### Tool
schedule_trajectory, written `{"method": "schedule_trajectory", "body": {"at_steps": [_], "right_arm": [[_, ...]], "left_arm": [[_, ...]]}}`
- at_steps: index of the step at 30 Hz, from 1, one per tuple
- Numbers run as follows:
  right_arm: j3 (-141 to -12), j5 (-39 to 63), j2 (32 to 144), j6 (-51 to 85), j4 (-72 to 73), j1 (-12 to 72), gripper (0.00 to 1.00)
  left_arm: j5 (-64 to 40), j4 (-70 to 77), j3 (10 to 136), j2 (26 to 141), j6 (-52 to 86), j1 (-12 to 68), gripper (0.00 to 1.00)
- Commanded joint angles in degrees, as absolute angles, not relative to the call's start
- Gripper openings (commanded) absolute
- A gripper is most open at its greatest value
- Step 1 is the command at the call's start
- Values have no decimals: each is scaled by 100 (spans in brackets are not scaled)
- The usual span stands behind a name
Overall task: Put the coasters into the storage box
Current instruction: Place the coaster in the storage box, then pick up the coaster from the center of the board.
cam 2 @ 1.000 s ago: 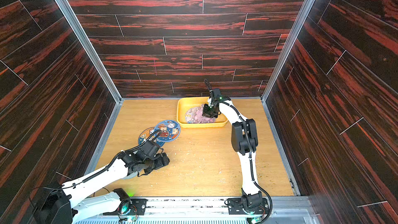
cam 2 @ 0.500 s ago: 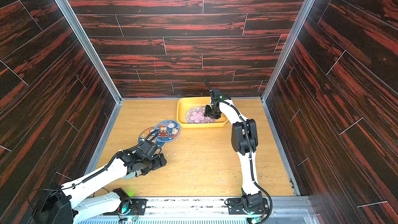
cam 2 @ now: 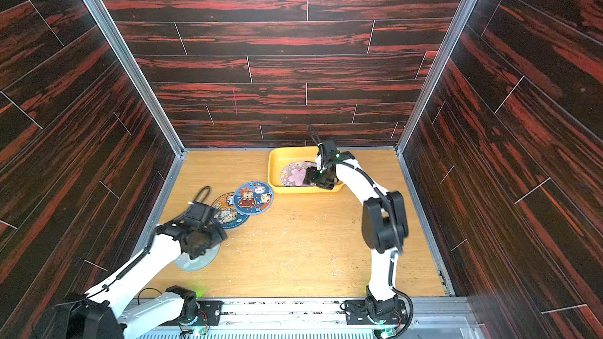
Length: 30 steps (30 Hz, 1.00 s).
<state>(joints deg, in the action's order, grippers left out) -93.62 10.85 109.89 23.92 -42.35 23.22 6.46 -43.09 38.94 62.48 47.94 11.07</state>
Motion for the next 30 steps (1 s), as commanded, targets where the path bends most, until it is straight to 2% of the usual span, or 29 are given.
{"method": "schedule_trajectory", "body": {"at_steps": [1,8,15,21,30], "right_arm": [[-8870,1438,10455,2511,-4056,2577,75],[-8233,1580,9918,2730,-3950,2952,77],[-8155,1574,9658,2727,-4054,3050,78],[-8164,1567,9578,2703,-4120,3048,78],[-8245,1539,9570,2697,-4142,3051,79]], "left_arm": [[953,-4508,4017,6429,4379,522,90],[1171,-4029,4047,6872,4103,-591,92],[977,-3404,4095,7318,3819,-1476,92],[773,-3057,4135,7607,3752,-1907,91],[886,-2886,4148,8035,3832,-2071,91]]}}
